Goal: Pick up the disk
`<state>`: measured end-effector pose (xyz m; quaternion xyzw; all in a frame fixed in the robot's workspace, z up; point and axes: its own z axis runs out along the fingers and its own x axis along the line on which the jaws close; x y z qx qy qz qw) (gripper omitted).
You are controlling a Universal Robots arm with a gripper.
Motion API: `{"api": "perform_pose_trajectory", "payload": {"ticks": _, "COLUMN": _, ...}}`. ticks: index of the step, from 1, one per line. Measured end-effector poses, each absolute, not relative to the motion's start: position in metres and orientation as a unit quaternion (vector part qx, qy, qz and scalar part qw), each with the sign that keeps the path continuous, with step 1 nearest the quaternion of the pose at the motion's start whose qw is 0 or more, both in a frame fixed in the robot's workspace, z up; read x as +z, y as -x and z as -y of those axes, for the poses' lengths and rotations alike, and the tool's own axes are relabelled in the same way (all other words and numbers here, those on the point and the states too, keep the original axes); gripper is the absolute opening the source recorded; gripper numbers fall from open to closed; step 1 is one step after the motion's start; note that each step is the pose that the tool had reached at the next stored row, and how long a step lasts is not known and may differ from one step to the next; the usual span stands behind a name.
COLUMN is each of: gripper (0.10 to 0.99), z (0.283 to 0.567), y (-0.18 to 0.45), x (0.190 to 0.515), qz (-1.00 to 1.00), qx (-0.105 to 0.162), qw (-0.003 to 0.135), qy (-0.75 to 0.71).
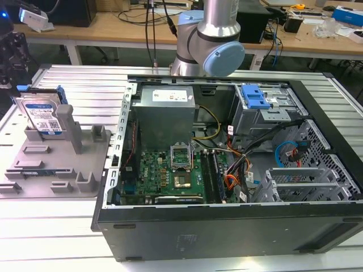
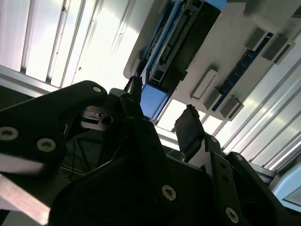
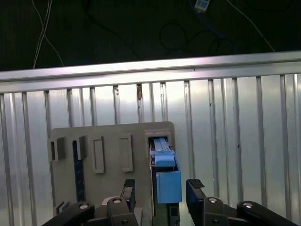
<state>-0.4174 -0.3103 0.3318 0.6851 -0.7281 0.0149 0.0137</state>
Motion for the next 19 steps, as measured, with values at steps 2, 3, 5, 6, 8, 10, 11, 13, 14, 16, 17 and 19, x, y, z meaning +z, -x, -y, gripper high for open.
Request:
{"api": "perform_pose_trajectory", "payload": {"ticks": 2, "gripper": 0.557, "z": 0.31, "y": 0.417, "x": 0.332, "qz": 0.728, "qx": 0.015, "qw": 0.014, "qy": -0.685}}
{"api": "perform_pose_trajectory", "payload": {"ticks": 3, "gripper": 0.557, "z": 0.31, "y": 0.417, "x": 0.332, "qz": 0.728, "qx": 0.015, "qw": 0.014, "qy": -0.685}}
{"api": "perform_pose_trajectory", "payload": {"ticks": 5, "gripper": 0.557, "z": 0.309, "y": 0.418, "x": 0.332, "qz": 0.728, "qx": 0.015, "qw": 0.014, "qy": -0.685}}
{"api": "perform_pose_trajectory", "payload": {"ticks": 6, "gripper": 0.557, "z": 0.307, "y": 0.418, "x": 0.331, "qz": 0.728, "qx": 0.015, "qw": 0.014, "qy": -0.685}}
{"api": "perform_pose_trajectory", "payload": {"ticks": 8, "gripper": 0.557, "z": 0.306, "y": 0.418, "x": 0.33, "qz": 0.728, "qx": 0.015, "qw": 0.014, "qy": -0.685}}
{"api": "perform_pose_trajectory", "payload": {"ticks": 10, "gripper": 0.557, "z": 0.306, "y": 0.417, "x": 0.327, "qz": 0.727, "qx": 0.016, "qw": 0.014, "qy": -0.686}}
{"api": "perform_pose_trajectory", "payload": {"ticks": 11, "gripper": 0.557, "z": 0.306, "y": 0.417, "x": 0.325, "qz": 0.726, "qx": 0.016, "qw": 0.014, "qy": -0.687}}
{"api": "perform_pose_trajectory", "payload": {"ticks": 13, "gripper": 0.557, "z": 0.306, "y": 0.417, "x": 0.323, "qz": 0.726, "qx": 0.016, "qw": 0.015, "qy": -0.688}}
{"api": "perform_pose_trajectory", "payload": {"ticks": 14, "gripper": 0.557, "z": 0.306, "y": 0.417, "x": 0.322, "qz": 0.725, "qx": 0.016, "qw": 0.015, "qy": -0.688}}
{"api": "perform_pose_trajectory", "payload": {"ticks": 16, "gripper": 0.557, "z": 0.305, "y": 0.417, "x": 0.319, "qz": 0.724, "qx": 0.016, "qw": 0.015, "qy": -0.689}}
{"api": "perform_pose_trajectory", "payload": {"ticks": 17, "gripper": 0.557, "z": 0.304, "y": 0.417, "x": 0.318, "qz": 0.724, "qx": 0.016, "qw": 0.015, "qy": -0.69}}
{"api": "perform_pose_trajectory", "payload": {"ticks": 19, "gripper": 0.557, "z": 0.304, "y": 0.417, "x": 0.316, "qz": 0.723, "qx": 0.016, "qw": 0.015, "qy": -0.691}}
